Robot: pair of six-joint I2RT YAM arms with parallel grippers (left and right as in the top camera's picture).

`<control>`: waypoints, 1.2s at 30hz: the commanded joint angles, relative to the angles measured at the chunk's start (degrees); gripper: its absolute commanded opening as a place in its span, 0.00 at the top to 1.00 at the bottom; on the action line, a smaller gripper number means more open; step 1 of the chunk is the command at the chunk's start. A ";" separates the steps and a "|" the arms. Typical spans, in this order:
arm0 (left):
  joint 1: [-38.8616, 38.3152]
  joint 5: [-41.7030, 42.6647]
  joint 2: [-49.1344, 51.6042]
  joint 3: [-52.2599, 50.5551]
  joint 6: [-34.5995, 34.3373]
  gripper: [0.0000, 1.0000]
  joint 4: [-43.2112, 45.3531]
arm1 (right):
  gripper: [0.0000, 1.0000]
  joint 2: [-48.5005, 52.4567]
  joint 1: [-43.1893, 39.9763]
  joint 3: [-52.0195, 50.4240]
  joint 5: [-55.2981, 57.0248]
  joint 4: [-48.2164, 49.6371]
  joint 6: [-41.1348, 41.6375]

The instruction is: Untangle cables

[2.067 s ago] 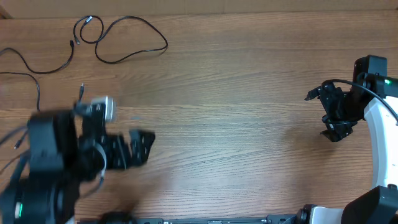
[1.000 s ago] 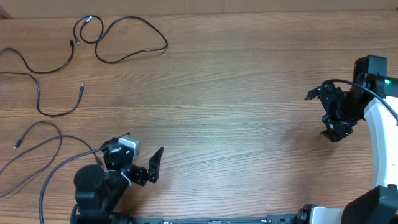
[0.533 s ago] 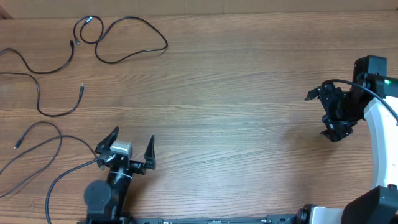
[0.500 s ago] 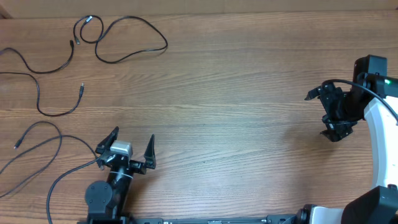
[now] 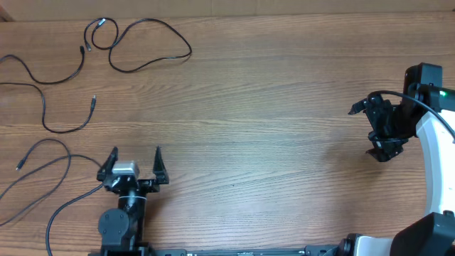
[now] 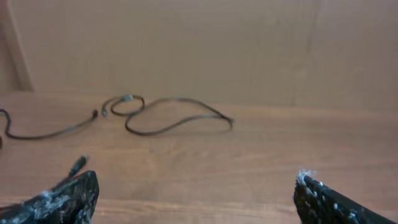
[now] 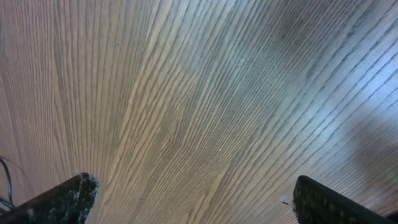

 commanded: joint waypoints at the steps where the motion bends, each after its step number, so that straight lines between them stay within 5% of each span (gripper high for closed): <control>1: 0.59 -4.04 -0.70 -0.26 -1.29 0.01 -3.98 | 0.00 -0.35 -0.24 0.42 0.61 0.09 0.26; 16: 0.70 -3.89 -0.70 -0.24 5.27 0.00 -3.82 | 0.00 -0.35 -0.24 0.42 0.61 0.09 0.26; 36: 0.68 -3.28 -0.66 -0.24 2.62 0.00 -3.67 | 0.00 -0.35 -0.24 0.42 0.61 0.09 0.26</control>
